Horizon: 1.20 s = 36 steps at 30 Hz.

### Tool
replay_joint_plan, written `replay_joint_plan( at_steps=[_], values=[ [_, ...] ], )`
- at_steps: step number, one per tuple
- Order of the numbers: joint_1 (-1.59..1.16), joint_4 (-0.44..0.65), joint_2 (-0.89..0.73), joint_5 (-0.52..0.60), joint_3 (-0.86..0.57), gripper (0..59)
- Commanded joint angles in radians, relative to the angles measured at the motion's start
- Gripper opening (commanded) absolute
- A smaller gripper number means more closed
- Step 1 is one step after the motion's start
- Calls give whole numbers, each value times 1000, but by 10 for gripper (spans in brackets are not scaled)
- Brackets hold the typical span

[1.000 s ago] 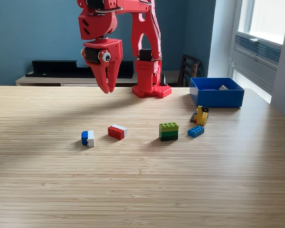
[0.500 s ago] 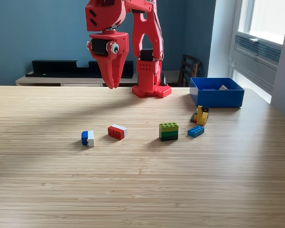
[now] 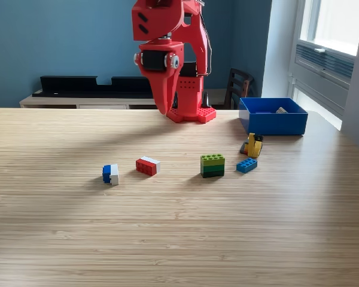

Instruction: Grasp a lego block and put it in the bin.

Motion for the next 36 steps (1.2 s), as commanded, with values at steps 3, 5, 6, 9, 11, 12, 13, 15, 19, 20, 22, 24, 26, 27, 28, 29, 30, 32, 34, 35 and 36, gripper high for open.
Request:
replay_joint_plan(
  at_steps=[3, 5, 6, 9, 11, 12, 13, 15, 19, 20, 22, 24, 26, 27, 28, 29, 30, 32, 34, 35, 36],
  values=[
    [-166, 11, 41, -40, -37, 35],
    [-198, 11, 41, -49, -29, 35],
    [-213, 11, 41, -55, -25, 35],
    [-250, 11, 41, -92, -9, 35],
    [-262, 11, 41, -112, -8, 35],
    [-267, 11, 41, -123, -8, 35],
    [-272, 11, 41, -135, -8, 35],
    [-285, 11, 41, -170, 2, 35],
    [-319, 12, 41, -316, 40, 36],
    [-328, 11, 41, -356, 43, 37],
    [-345, 9, 41, -428, 43, 37],
    [-359, 9, 43, -494, 35, 41],
    [-371, 9, 43, -541, 20, 67],
    [-379, 9, 43, -558, 14, 125],
    [-387, 9, 44, -572, 11, 191],
    [-397, 9, 44, -584, 6, 247],
    [-408, 9, 44, -597, 2, 297],
    [-434, 9, 51, -621, 2, 373],
    [-471, 8, 83, -649, 26, 407],
    [-497, 8, 103, -661, 40, 418],
    [-523, 8, 124, -670, 55, 425]
  ],
)
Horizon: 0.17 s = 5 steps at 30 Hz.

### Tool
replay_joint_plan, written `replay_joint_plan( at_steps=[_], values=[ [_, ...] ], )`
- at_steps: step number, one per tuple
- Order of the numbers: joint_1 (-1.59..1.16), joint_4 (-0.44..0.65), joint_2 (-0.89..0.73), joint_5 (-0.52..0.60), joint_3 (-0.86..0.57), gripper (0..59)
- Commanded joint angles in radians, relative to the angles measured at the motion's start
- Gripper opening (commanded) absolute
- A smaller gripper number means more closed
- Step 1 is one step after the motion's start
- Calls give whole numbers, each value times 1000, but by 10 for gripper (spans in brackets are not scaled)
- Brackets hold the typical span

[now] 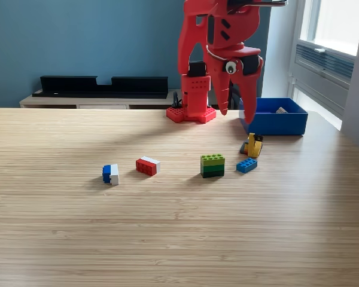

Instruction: Grasp a lego block and put it in the bin.

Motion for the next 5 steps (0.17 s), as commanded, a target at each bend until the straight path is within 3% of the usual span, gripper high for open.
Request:
replay_joint_plan(
  at_steps=[1, 5],
  values=[
    [-114, 8, 146, -44, 20, 432],
    [-224, 3, 218, -57, 103, 440]
  ],
)
